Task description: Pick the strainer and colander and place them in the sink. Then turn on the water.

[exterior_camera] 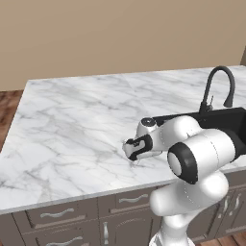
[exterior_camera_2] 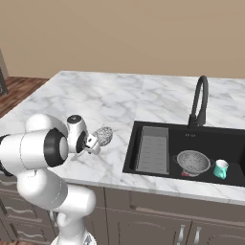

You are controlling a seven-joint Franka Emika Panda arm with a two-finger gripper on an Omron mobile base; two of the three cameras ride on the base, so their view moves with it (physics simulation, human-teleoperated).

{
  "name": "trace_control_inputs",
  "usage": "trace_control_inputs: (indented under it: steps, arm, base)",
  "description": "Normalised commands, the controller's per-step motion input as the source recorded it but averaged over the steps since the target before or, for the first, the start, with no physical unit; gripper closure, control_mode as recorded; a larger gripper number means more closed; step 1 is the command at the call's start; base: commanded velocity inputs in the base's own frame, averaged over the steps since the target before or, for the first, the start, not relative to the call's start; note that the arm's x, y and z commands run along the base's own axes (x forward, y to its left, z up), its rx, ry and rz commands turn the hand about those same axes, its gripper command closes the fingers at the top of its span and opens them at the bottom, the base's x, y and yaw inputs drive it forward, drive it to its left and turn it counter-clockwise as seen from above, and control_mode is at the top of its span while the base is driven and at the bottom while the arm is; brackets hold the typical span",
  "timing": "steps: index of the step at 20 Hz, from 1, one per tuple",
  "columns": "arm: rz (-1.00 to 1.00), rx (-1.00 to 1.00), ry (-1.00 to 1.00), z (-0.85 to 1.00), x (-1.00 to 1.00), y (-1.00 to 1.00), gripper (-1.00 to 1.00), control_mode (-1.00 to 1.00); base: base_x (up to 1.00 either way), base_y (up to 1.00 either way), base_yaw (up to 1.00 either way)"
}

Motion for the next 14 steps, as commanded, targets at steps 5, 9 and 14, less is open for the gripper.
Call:
trace_control_inputs:
  steps: [5, 9, 14]
  arm:
    - [0.0, 0.0, -0.01, 0.35, -0.21, -0.21, 1.0, -1.0]
    - [0.02, -0.02, -0.03, 0.4, -0.27, -0.1, 1.0, -1.0]
    - [0.06, -0.03, -0.03, 0.47, -0.27, -0.08, 1.0, -1.0]
  base:
    - [0.0, 0.0, 0.0]
    - [0.0, 0.0, 0.0]
    - [0.0, 0.0, 0.0]
